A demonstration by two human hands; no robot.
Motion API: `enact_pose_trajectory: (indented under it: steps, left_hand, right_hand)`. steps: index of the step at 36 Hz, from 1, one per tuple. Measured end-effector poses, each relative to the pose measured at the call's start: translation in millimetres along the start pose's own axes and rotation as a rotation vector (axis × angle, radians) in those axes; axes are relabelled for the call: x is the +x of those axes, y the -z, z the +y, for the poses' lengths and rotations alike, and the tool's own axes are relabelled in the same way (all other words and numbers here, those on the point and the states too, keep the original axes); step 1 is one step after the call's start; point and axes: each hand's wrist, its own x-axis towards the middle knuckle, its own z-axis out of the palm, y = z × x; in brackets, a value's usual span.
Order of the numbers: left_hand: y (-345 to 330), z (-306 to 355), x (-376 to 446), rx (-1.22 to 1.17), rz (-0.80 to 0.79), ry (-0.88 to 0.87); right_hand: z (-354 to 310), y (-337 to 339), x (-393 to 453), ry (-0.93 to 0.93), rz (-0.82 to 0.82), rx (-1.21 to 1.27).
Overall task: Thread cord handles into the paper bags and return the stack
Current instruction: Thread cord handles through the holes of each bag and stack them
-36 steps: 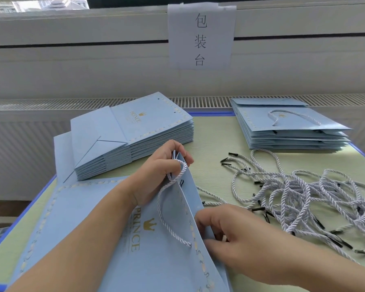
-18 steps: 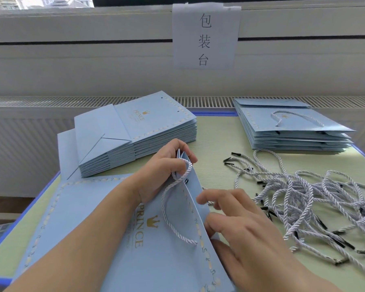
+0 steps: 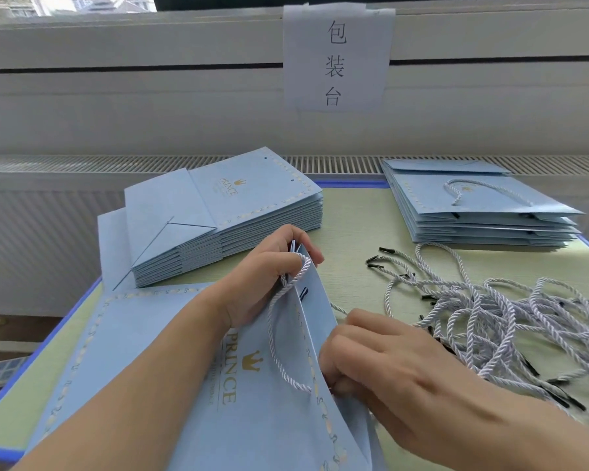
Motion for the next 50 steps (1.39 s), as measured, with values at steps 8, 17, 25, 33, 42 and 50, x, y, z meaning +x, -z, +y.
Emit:
enact_pose_trajectory:
  steps: [8, 17, 25, 33, 42, 50]
  left_hand:
    - [0, 0, -1, -0.006, -0.026, -0.011]
    - [4, -1, 1, -0.116, -0.055, -0.017]
    - [3, 0, -1, -0.156, -0.052, -0.020]
    - [1, 1, -2, -0.127, -0.035, -0.042]
    - [1, -1, -1, -0.037, -0.006, -0.046]
    - [-1, -1, -2, 0.047, -0.025, -0.036]
  right_hand:
    - [7, 1, -1, -0.070, 0.105, 0.148]
    - [26, 19, -1, -0.361, 0.165, 0.521]
    - [38, 1, 37, -0.626, -0.131, 0.361]
    - [38, 2, 35, -0.765, -0.005, 0.857]
    - [60, 57, 0, -0.649, 0.123, 1.687]
    - [62, 49, -12, -0.887, 0.161, 1.340]
